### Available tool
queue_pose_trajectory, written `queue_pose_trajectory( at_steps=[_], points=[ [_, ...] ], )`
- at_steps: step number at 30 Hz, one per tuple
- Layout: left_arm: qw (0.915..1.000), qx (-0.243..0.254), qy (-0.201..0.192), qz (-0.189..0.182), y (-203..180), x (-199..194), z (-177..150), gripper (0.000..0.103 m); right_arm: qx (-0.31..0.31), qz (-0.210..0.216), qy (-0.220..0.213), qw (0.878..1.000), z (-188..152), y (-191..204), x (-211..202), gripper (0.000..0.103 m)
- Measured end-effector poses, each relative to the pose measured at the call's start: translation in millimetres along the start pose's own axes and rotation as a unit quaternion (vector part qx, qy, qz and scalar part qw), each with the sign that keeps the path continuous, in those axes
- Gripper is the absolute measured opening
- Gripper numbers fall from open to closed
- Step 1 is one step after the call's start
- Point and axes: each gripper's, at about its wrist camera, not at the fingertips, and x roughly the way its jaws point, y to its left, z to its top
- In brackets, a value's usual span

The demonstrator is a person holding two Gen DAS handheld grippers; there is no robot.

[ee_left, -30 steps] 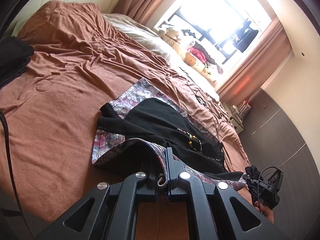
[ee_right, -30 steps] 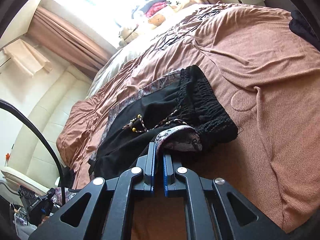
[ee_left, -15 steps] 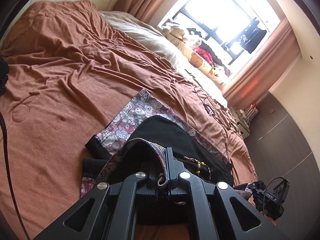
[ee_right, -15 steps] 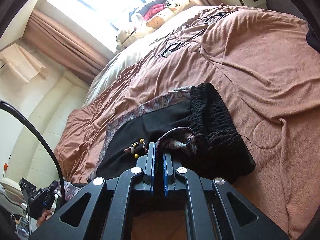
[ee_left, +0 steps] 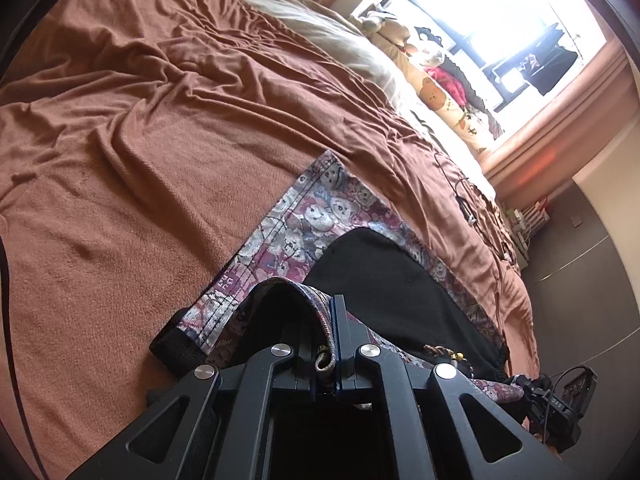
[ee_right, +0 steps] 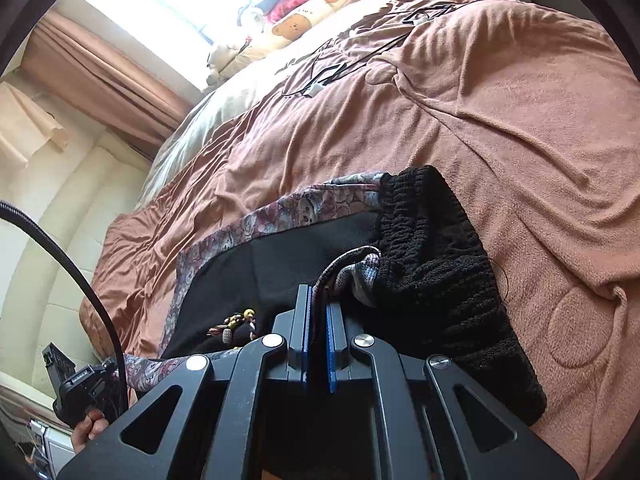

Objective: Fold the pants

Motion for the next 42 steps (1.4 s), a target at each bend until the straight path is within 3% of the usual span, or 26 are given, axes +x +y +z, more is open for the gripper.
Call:
queue_pose_trajectory(
  at_steps=[3,4,5,6,7,8,10,15,20,27,34,39,42],
  points=[
    [0.9994,0.008,0.026,0.023,2,17,5,0.007,-0.006,-0.012,0.008,1.000,4,3,12,0.005],
    [0.9990,0.013,0.032,0.027,3,20,5,0.010,-0.008,-0.015,0.012,1.000,5,4,14,0.006],
    [0.9987,0.018,0.037,0.030,3,21,5,0.019,-0.012,-0.018,0.014,1.000,6,7,16,0.010],
    [0.9984,0.023,0.037,0.035,2,19,5,0.027,-0.017,-0.023,0.015,0.999,7,10,15,0.018],
    [0.9983,0.029,0.033,0.038,2,16,5,0.047,-0.022,-0.022,0.014,0.999,7,12,12,0.024],
    [0.9982,0.035,0.026,0.042,2,11,6,0.065,-0.027,-0.018,0.009,0.999,7,15,8,0.040],
    [0.9978,0.046,0.005,0.047,2,-1,9,0.074,-0.044,-0.018,-0.009,0.999,6,21,-3,0.064],
    [0.9934,0.091,0.015,0.068,1,-11,10,0.074,-0.095,-0.020,-0.025,0.995,1,30,-27,0.067],
    [0.9789,0.174,0.049,0.094,-6,-8,-4,0.074,-0.127,-0.055,-0.018,0.990,-2,24,-45,0.067],
    [0.9602,0.231,0.106,0.116,-6,12,-18,0.074,-0.162,-0.117,0.022,0.979,-1,20,-48,0.067],
    [0.9438,0.260,0.135,0.154,-4,41,-23,0.074,-0.182,-0.145,0.070,0.970,7,22,-22,0.067],
    [0.9401,0.267,0.133,0.165,-5,60,-11,0.074,-0.189,-0.149,0.092,0.966,13,23,0,0.067],
    [0.9453,0.269,0.113,0.146,-9,66,2,0.074,-0.190,-0.145,0.090,0.967,16,23,4,0.067]
  ],
)
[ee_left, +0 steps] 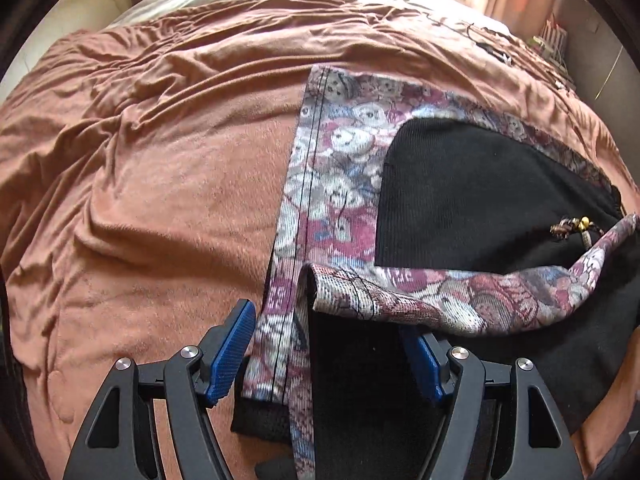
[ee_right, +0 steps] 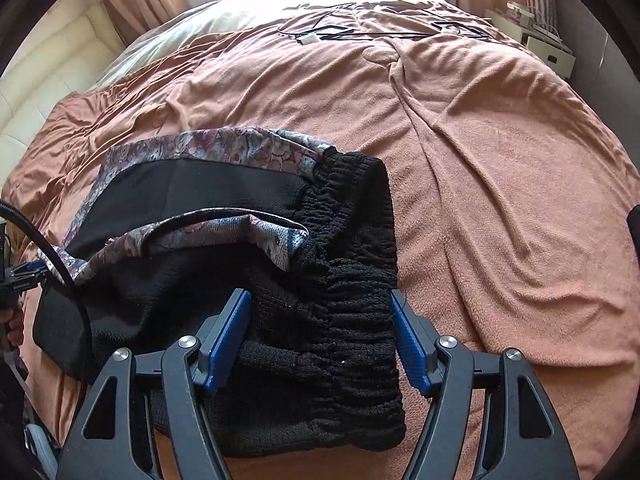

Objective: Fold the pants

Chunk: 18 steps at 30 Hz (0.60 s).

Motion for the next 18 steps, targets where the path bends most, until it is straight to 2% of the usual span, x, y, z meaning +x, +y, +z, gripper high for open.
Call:
queue_pose_trajectory(
  at_steps=[3,8,11,18],
  points=[
    [1.0000,0.002,-0.005,-0.006,0,7,11,0.073,0.001,0.004,-0.007,1.000,1,-2,0,0.066],
    [0.9994,0.024,-0.004,-0.027,-8,21,21,0.064,0.001,0.008,-0.011,1.000,1,-5,2,0.057],
    [0.9990,0.030,0.000,-0.034,-11,27,26,0.063,0.002,0.011,-0.003,1.000,1,-9,8,0.054],
    [0.9989,0.034,0.021,-0.027,-12,38,34,0.063,0.000,0.008,0.026,1.000,2,-11,16,0.054]
  ],
)
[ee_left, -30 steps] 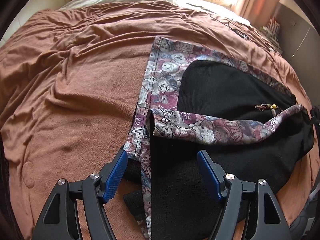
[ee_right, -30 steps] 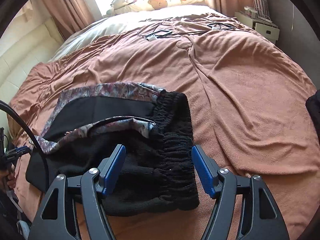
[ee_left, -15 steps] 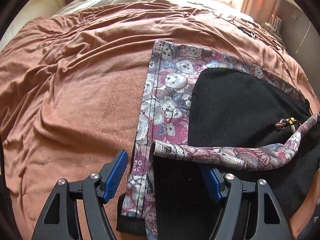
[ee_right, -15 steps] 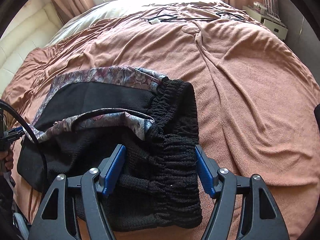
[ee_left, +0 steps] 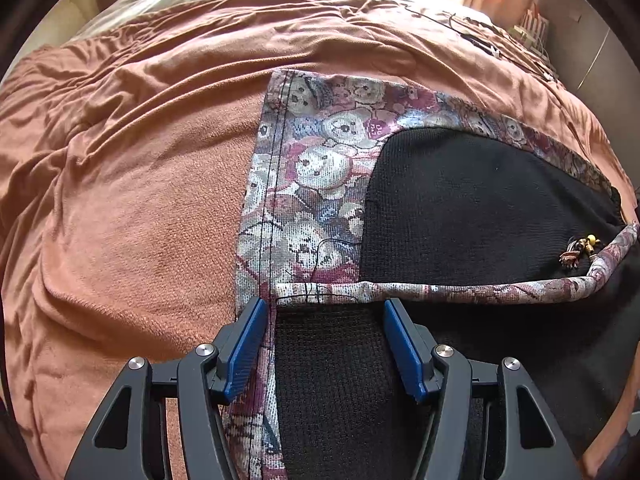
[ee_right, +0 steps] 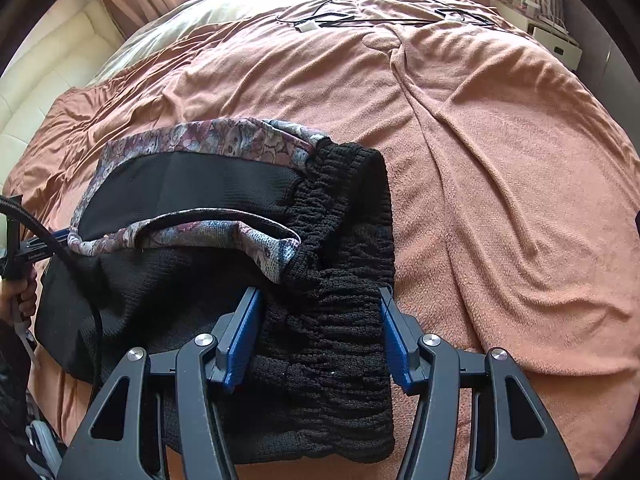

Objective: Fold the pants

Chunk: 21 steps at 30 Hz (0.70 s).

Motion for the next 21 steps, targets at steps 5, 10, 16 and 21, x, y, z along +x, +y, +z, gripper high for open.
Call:
queue_pose_trajectory(
  at_steps=[5,10,16,21],
  points=[
    [1.0000,-0.008,0.000,-0.001,-2,0,1,0.037,-0.003,-0.002,0.005,1.000,2,1,3,0.051],
    [0.9996,0.002,-0.027,0.003,-10,-21,2,0.008,-0.008,0.006,-0.013,1.000,-1,4,-4,0.032],
    [0.9957,-0.016,-0.091,0.010,-5,-64,17,0.008,-0.009,0.008,-0.046,0.999,-5,6,-29,0.031],
    [0.9920,-0.026,-0.122,0.019,-3,-85,38,0.008,0.005,0.010,-0.071,0.997,-2,9,-45,0.031]
  ],
)
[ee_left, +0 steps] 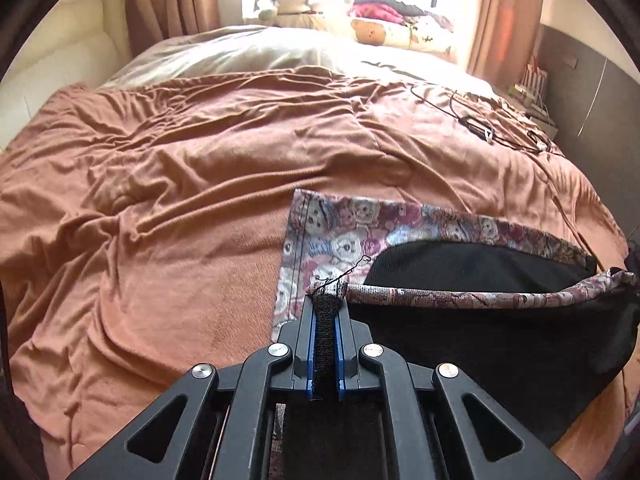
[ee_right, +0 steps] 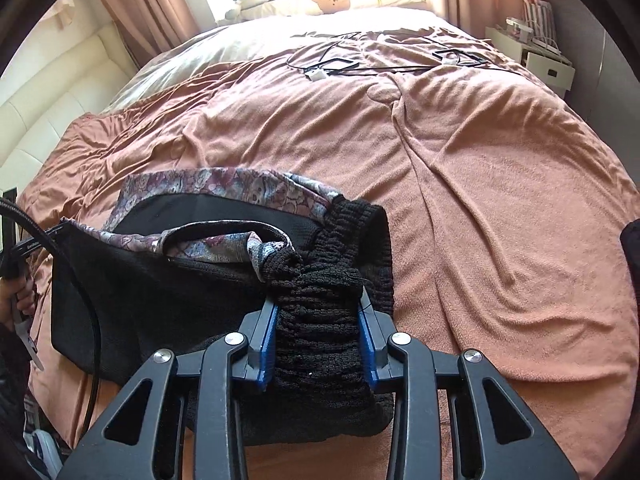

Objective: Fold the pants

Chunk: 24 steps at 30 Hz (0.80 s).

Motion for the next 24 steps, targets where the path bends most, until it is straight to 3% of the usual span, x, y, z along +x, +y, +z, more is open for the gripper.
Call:
queue_pose_trajectory(
  at_steps=[11,24],
  points=[
    [0.9997,-0.012,-0.009,0.018,0,33,52,0.008,0.028,0.000,-0.016,0.999,24,1,17,0.031],
    [0.9987,-0.007,0.034,0.038,1,116,85,0.008,0.046,-0.010,0.005,0.999,63,-9,83,0.031]
  ],
)
